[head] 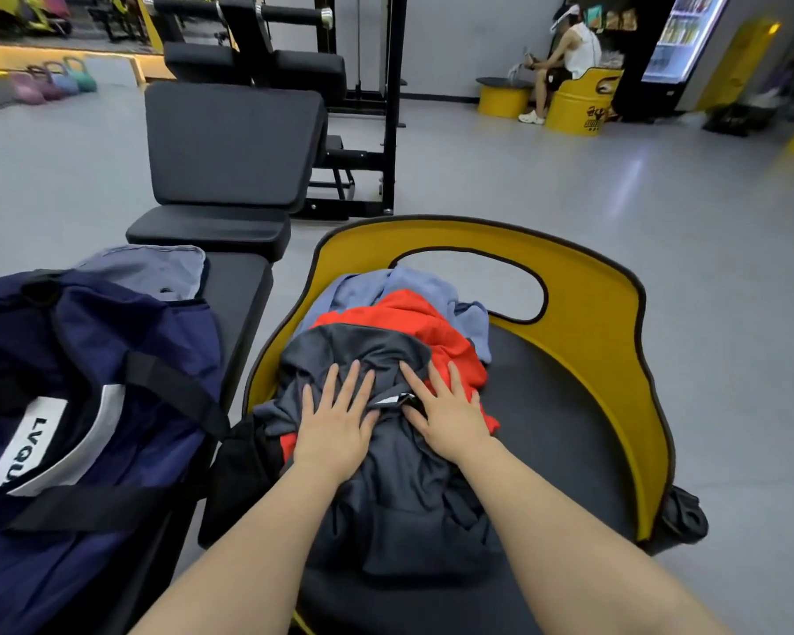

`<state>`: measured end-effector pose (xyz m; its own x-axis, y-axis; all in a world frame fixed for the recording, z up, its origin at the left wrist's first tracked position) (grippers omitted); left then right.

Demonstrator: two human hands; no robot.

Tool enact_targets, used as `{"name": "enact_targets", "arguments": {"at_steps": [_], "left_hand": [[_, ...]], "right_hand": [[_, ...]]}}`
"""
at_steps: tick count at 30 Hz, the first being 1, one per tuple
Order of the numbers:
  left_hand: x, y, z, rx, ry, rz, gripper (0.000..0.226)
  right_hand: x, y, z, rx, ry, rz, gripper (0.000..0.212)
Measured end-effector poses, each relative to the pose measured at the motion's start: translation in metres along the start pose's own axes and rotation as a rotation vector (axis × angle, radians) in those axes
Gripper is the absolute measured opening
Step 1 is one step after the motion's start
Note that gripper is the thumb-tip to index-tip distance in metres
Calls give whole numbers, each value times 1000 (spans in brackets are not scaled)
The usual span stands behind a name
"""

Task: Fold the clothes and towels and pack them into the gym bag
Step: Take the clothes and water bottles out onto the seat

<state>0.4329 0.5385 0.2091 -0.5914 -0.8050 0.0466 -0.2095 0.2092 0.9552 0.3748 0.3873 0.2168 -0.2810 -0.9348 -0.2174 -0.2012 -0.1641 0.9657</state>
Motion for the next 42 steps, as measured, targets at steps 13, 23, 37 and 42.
{"name": "enact_targets", "arguments": {"at_steps": [13, 23, 37, 42], "left_hand": [[66, 79, 17, 44, -111, 6, 59], [177, 155, 40, 87, -304, 45, 61], [355, 157, 63, -21, -557, 79, 62], [404, 126, 63, -91, -617, 105, 63]], "right_hand": [[43, 66, 79, 25, -11, 59, 64], [115, 171, 164, 135, -135, 134, 66], [261, 225, 277, 144, -385, 108, 77], [313, 208, 294, 97, -475, 63, 86]]}}
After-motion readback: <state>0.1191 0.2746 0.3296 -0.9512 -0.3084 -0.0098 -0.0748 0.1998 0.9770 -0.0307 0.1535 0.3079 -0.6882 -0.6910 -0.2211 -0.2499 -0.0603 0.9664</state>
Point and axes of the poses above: each hand's wrist, its own z-axis away from the middle knuckle, its own y-axis out of the back of the hand, x = y × z, the point moved 5 cm from there along -z, towards the middle knuckle, and after that the axes turned 15 degrees about x, right-handed, at the moved point
